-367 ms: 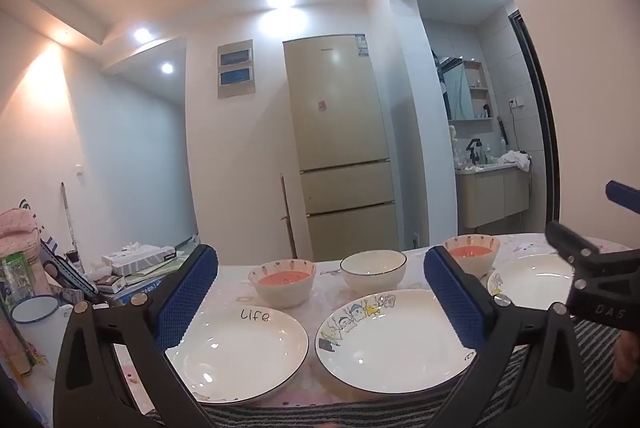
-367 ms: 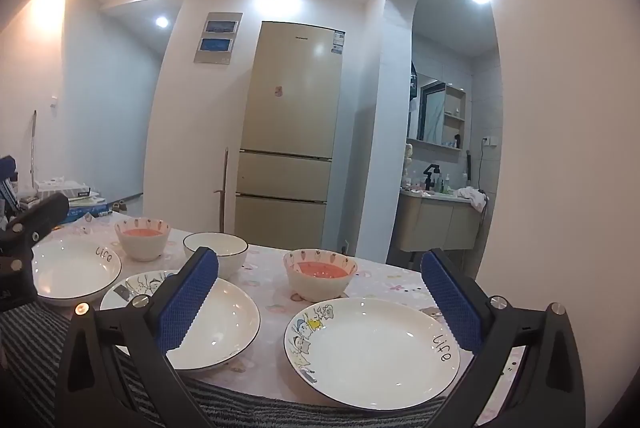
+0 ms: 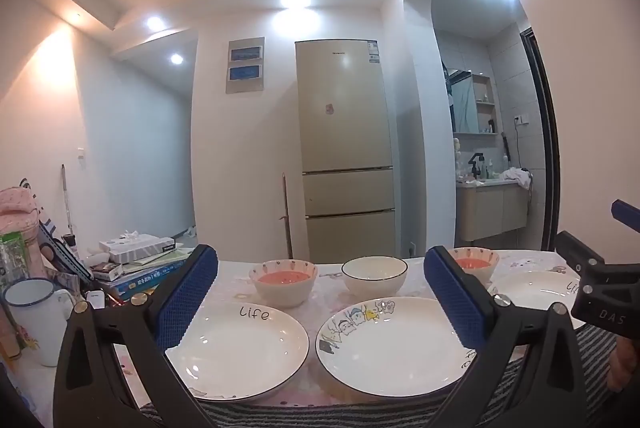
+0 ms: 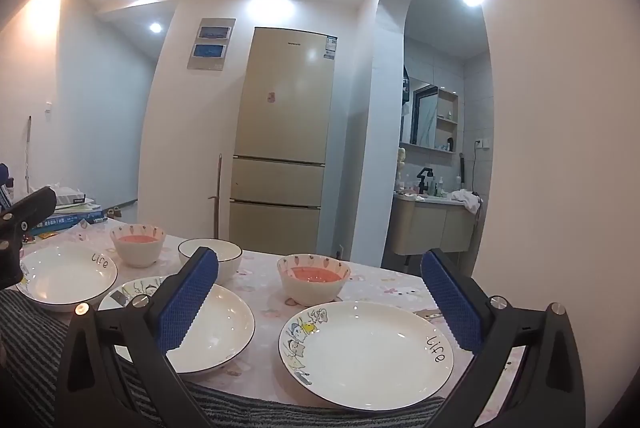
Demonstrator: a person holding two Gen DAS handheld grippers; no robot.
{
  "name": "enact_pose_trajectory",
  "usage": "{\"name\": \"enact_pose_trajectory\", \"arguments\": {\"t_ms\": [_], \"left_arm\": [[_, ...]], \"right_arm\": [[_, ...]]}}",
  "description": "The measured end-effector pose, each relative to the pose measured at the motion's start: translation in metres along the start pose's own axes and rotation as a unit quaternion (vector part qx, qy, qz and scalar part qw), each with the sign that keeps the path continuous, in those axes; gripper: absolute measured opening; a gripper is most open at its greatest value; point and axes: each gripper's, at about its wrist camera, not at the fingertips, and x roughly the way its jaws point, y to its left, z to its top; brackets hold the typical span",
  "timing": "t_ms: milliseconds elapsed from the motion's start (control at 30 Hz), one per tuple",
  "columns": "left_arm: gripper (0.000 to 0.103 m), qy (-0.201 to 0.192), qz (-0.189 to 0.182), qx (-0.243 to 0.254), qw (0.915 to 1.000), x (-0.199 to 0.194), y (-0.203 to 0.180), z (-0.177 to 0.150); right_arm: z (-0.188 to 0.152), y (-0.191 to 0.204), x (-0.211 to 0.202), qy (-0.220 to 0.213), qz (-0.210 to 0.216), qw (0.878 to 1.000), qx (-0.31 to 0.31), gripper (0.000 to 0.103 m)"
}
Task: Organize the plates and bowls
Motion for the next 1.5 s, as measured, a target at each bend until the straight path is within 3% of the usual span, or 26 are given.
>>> {"name": "enact_pose_trajectory", "arguments": {"t_ms": [600, 833, 1200, 1500], "left_arm": [[0.103, 0.020, 0.007, -0.007, 0.9997, 0.007, 0.004, -0.001], [0.103, 0.040, -0.014, 0.005, 0.9991, 0.014, 0.000, -0.003], [0.103, 0.038, 0.008, -0.008, 0.9992, 0.012, 0.006, -0.001], [0.103, 0.036, 0.011, -0.004, 0.9993, 0.012, 0.005, -0.001]], "right_arm": [[-0.002, -0.001, 0.005, 0.014, -0.006, 1.000, 0.002, 0.103], [-0.003, -0.003, 0.007, 0.020, -0.005, 1.000, 0.005, 0.103], [-0.003, 0.005, 0.001, 0.000, -0.025, 1.000, -0.010, 0.103], [-0.004, 0.008, 0.006, 0.009, -0.022, 1.000, -0.014, 0.103]]}}
